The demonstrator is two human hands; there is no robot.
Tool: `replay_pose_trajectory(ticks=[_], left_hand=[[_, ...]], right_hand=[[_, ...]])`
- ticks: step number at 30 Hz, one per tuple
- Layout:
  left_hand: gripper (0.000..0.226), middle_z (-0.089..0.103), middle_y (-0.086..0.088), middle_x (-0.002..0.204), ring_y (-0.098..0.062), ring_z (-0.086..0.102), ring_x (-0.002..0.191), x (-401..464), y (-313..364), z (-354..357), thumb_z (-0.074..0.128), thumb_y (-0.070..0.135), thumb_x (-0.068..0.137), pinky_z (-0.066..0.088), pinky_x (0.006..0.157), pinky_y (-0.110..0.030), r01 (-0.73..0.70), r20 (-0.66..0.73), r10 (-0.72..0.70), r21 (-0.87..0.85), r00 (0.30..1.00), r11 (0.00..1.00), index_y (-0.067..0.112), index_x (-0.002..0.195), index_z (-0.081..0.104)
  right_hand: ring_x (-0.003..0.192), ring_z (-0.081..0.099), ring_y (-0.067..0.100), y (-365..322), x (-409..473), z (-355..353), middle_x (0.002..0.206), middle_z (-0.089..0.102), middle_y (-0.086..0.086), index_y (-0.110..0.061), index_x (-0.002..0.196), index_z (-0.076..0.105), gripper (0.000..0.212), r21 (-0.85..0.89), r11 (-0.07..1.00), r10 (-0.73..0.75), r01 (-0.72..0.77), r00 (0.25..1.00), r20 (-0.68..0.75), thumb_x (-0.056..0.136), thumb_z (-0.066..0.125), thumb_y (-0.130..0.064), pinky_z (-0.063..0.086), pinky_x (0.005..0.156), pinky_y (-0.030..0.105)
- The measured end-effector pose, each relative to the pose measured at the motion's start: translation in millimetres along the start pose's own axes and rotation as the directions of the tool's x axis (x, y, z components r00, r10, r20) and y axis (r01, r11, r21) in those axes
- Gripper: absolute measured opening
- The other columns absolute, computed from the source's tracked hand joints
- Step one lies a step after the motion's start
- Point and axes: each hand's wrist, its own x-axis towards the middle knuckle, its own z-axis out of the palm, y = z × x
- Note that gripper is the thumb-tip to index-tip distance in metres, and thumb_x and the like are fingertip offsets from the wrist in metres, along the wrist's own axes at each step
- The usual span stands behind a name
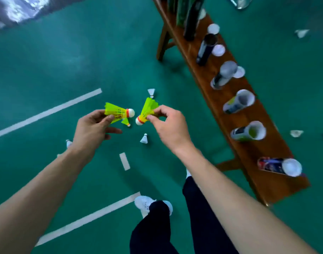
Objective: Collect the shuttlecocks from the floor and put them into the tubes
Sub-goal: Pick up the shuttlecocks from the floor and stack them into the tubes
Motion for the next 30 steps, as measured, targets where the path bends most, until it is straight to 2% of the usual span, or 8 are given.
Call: replay_pose_trajectory(ticks=[5,7,12,15,19,22,26,30], left_hand=[[0.012,0.077,-0.006,0.093,-0.016,0.075,0.072,-13,56,95,0.066,0.014,0.098,0.048,0.049,-0.018,-0.08,0.148,0.066,0.093,0.987,0.992,0.02,0.098,0.075],[0.02,0.077,-0.007,0.08,-0.01,0.071,0.065,-13,63,135,0.067,0.015,0.097,0.048,0.049,-0.017,-0.141,0.219,0.1,0.182,0.971,0.973,0.031,0.091,0.078],[0.024,0.074,0.003,0.069,-0.018,0.049,0.054,-11,61,230,0.068,0.026,0.096,0.041,0.05,-0.025,-0.185,0.375,0.047,0.343,0.926,0.921,0.047,0.086,0.074],[0.024,0.073,0.006,0.067,-0.012,0.039,0.045,-9,49,275,0.069,0.028,0.095,0.035,0.043,-0.021,-0.21,0.431,0.004,0.433,0.902,0.877,0.045,0.079,0.073],[0.013,0.071,0.008,0.066,-0.007,0.036,0.035,-7,36,316,0.069,0.027,0.096,0.027,0.035,-0.015,-0.214,0.465,-0.047,0.492,0.884,0.844,0.038,0.088,0.074],[0.015,0.07,0.007,0.063,-0.007,0.037,0.036,-6,28,332,0.069,0.029,0.096,0.027,0.035,-0.013,-0.238,0.5,-0.065,0.518,0.864,0.822,0.039,0.086,0.074],[0.027,0.067,-0.002,0.062,-0.01,0.036,0.038,-8,20,342,0.067,0.03,0.096,0.031,0.037,-0.019,-0.312,0.55,-0.062,0.559,0.833,0.768,0.053,0.082,0.067],[0.016,0.063,-0.006,0.062,-0.017,0.038,0.044,-5,18,350,0.062,0.032,0.098,0.038,0.045,-0.031,-0.399,0.552,0.014,0.584,0.834,0.707,0.048,0.097,0.065]], right_hand=[[0.08,0.068,0.02,34,-23,-111,0.094,0.079,-0.003,-0.022,0.102,0.081,0.015,-0.026,0.986,0.15,-0.165,0.945,-0.29,0.092,0.074,-0.031,0.053,0.08,0.037],[0.076,0.066,0.014,56,-31,-149,0.099,0.08,-0.004,-0.024,0.11,0.081,0.021,-0.074,0.976,0.162,-0.207,0.905,-0.394,0.095,0.071,-0.033,0.053,0.077,0.034],[0.096,0.075,0.023,119,-42,-220,0.11,0.079,-0.005,-0.018,0.11,0.081,0.017,-0.404,0.89,-0.051,-0.212,0.833,-0.551,0.098,0.07,-0.019,0.06,0.07,0.037],[0.085,0.073,0.029,157,-37,-245,0.101,0.08,-0.001,-0.013,0.104,0.081,0.014,-0.462,0.845,-0.05,-0.271,0.819,-0.571,0.098,0.068,-0.014,0.057,0.061,0.034],[0.075,0.066,0.029,199,-29,-260,0.093,0.079,-0.001,-0.017,0.099,0.08,0.012,-0.49,0.786,0.024,-0.377,0.81,-0.585,0.096,0.069,-0.014,0.035,0.057,0.022],[0.09,0.073,0.024,222,-26,-261,0.108,0.079,-0.002,-0.017,0.11,0.081,0.017,-0.493,0.784,0.066,-0.377,0.841,-0.537,0.096,0.071,-0.016,0.045,0.064,0.022],[0.123,0.065,0.019,240,-19,-263,0.138,0.067,-0.006,-0.022,0.135,0.069,0.037,-0.515,0.76,0.255,-0.397,0.911,-0.325,0.098,0.069,-0.028,0.055,0.09,0.034],[0.117,0.068,0.017,242,-20,-270,0.133,0.07,-0.008,-0.022,0.13,0.072,0.033,-0.522,0.794,0.181,-0.311,0.941,-0.285,0.098,0.067,-0.018,0.056,0.087,0.03]])
